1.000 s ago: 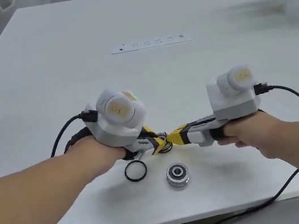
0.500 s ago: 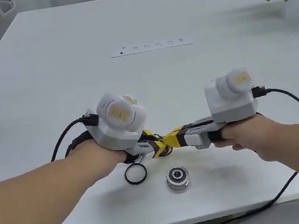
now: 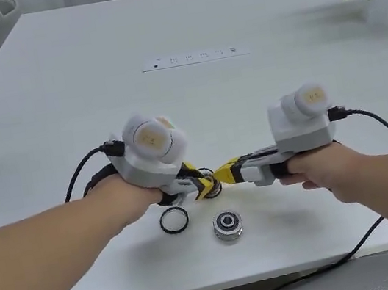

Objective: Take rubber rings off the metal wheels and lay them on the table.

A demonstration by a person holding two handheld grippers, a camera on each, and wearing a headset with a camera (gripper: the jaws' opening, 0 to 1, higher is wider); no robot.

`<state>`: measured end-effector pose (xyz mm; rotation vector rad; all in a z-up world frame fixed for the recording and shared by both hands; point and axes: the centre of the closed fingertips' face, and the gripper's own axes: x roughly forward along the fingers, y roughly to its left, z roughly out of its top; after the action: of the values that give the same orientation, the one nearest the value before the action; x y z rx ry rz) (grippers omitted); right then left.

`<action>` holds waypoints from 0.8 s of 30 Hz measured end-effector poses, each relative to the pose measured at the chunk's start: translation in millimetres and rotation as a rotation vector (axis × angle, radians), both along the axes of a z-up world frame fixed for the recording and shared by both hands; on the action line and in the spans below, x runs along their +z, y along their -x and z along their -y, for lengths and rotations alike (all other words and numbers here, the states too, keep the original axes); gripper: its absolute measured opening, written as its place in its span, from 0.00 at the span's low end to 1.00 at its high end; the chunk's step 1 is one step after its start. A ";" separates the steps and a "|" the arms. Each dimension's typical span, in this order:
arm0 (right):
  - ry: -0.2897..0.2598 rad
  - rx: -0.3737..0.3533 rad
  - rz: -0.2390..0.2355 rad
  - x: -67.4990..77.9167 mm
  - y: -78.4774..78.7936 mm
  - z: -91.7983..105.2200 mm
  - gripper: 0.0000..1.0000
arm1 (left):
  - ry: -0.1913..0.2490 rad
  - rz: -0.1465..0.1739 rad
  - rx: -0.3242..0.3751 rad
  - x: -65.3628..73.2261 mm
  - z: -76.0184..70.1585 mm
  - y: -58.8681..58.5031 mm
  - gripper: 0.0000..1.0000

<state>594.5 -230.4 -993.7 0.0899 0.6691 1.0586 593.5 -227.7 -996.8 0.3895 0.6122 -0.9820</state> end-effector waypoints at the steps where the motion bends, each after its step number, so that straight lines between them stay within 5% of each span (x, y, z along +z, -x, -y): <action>1: -0.003 -0.003 0.000 1.1 -0.2 0.4 0.00 | 0.005 0.001 -0.001 1.7 0.4 0.5 0.14; 24: -0.054 -0.017 0.002 22.8 6.0 -6.7 0.00 | 0.070 0.024 -0.020 40.1 -26.2 16.2 0.34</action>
<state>588.5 -223.6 -970.9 0.1415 0.6372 1.0605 577.3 -201.6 -956.6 0.3448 0.5519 -1.0137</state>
